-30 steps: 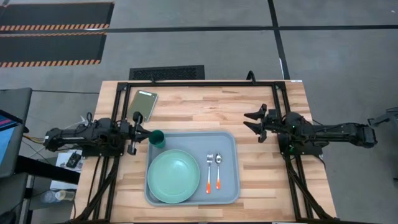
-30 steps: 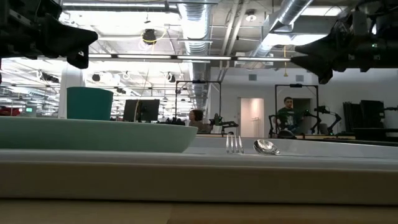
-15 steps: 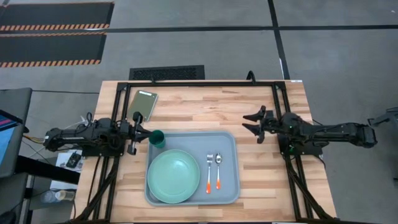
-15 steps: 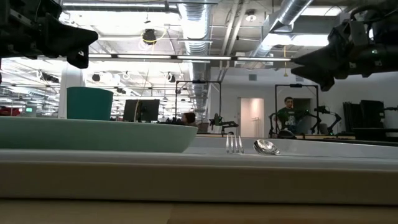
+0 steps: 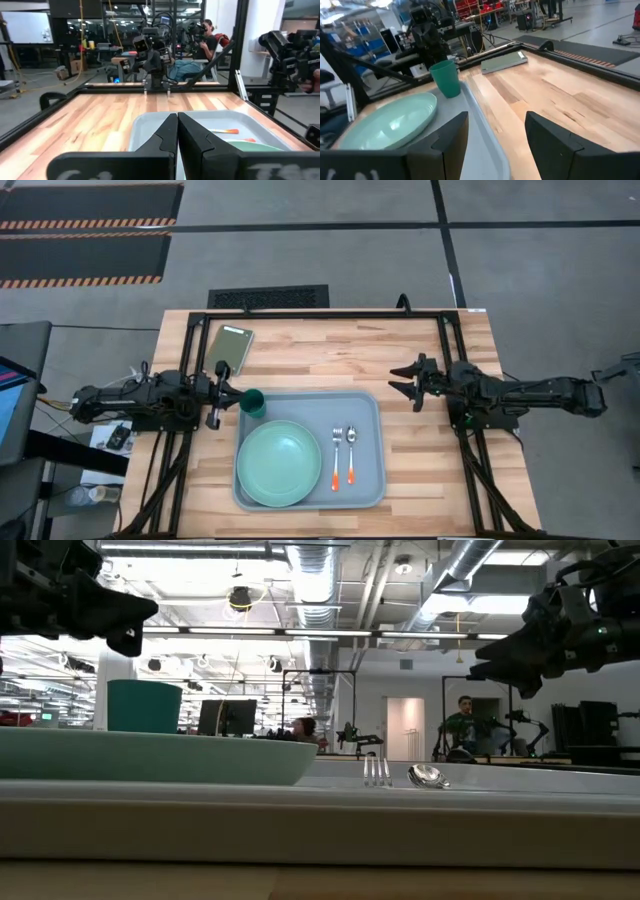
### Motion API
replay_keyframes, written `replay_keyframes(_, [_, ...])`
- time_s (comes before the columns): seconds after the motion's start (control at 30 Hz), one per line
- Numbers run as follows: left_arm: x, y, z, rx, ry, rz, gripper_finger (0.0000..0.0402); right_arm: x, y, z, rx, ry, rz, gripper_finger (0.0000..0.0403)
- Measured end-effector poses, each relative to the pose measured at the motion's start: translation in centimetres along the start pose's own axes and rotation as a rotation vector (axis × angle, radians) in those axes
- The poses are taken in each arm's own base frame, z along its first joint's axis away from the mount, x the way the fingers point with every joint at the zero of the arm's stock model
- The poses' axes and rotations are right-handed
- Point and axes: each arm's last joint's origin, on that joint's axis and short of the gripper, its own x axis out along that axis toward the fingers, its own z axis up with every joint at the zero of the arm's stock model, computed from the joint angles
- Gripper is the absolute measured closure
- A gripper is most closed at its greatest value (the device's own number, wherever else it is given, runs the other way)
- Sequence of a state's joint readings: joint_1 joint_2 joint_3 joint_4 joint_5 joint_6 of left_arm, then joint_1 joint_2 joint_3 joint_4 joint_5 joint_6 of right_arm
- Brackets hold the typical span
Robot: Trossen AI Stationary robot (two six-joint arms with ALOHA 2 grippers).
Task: Pick and place plate/cup/fork/spoon on tray
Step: Return to Home Position
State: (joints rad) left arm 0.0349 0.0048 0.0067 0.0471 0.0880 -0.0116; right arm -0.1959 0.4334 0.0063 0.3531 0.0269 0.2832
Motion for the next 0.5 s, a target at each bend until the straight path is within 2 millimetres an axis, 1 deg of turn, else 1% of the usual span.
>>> replay_keyframes(0.13, [0.0,0.1,0.0,0.000,0.003,0.034,0.0401,-0.1,0.1,0.8,0.055,-0.076,0.022,0.0182])
replay_keyframes(0.23, [0.0,0.2,-0.1,0.000,0.007,0.058,0.0401,-0.4,0.6,2.0,0.029,-0.189,0.133,0.0182])
replay_keyframes(0.33, [0.0,0.2,-0.1,0.000,0.006,0.082,0.0401,-1.5,0.9,3.7,-0.023,-0.361,0.205,0.0182])
replay_keyframes(0.4, [0.0,0.3,-0.1,0.000,0.006,0.095,0.0401,-2.3,0.9,4.2,-0.034,-0.422,0.220,0.0182])
replay_keyframes(0.5, [0.0,0.3,-0.1,0.002,0.006,0.097,0.0401,-3.8,1.0,4.9,-0.015,-0.502,0.312,0.0182])
